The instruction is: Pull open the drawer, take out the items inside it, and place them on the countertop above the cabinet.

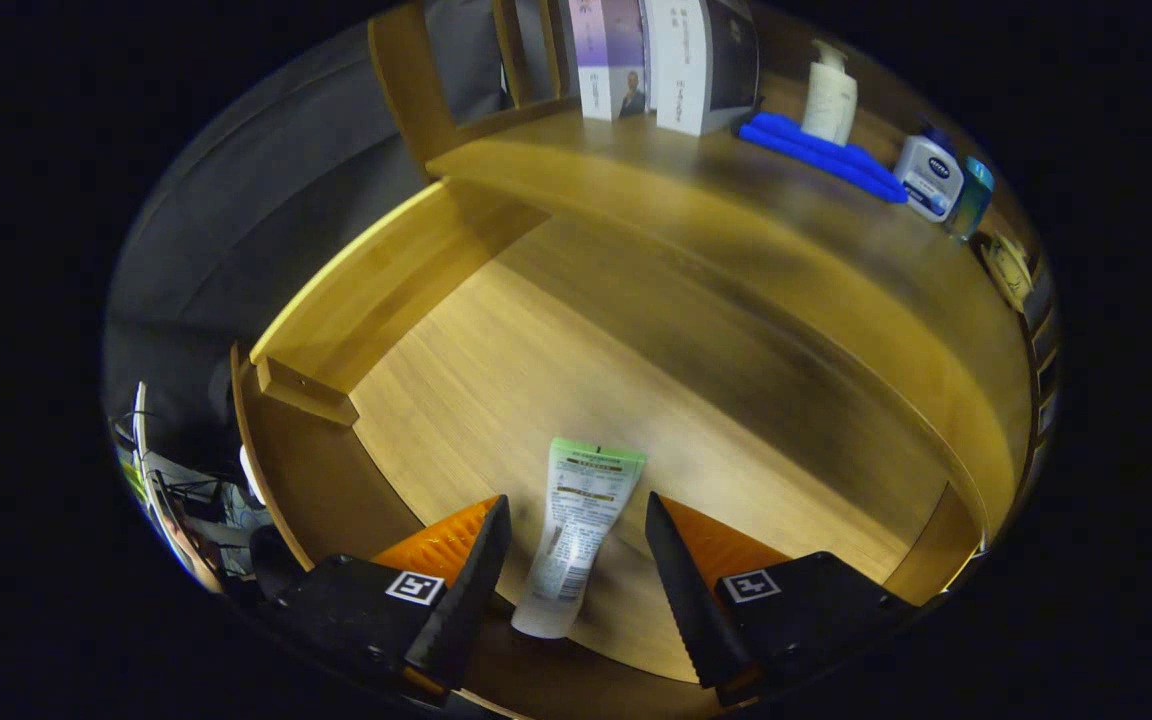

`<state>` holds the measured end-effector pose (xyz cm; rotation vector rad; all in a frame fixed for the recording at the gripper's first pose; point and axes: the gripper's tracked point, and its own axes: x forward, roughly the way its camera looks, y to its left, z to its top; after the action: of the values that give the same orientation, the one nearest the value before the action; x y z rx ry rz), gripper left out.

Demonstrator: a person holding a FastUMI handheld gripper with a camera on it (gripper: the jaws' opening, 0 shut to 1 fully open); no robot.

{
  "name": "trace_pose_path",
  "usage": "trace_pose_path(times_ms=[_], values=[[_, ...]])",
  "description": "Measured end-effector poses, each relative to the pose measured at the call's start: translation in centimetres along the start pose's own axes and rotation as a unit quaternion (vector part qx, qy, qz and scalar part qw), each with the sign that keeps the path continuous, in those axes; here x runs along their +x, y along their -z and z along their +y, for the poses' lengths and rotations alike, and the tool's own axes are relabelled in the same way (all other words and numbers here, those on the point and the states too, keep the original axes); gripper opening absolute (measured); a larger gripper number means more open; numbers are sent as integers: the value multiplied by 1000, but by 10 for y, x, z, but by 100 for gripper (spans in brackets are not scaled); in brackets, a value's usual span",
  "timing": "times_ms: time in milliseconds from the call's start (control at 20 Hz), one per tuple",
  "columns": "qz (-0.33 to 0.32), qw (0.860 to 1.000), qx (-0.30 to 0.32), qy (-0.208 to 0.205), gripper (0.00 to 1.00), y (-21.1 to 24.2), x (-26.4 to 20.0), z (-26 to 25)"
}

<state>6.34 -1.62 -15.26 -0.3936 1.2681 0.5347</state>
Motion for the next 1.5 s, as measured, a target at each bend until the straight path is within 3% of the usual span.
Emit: trace_pose_path(times_ms=[150, 400, 550, 750, 850, 1000, 1200, 1500], values=[[21, 1000, -11, -17, 84, -1, 4, 7], [58, 997, -56, -5, 83, 12, 21, 3], [83, 994, -66, -8, 60, 21, 28, 0], [87, 993, -72, -18, 62, 22, 34, 3], [91, 993, -68, -25, 51, 24, 33, 5], [62, 995, -77, -4, 33, 13, 35, -2], [20, 996, -78, 32, 33, 0, 30, -16], [-61, 995, -68, 42, 33, -22, 2, -18]])
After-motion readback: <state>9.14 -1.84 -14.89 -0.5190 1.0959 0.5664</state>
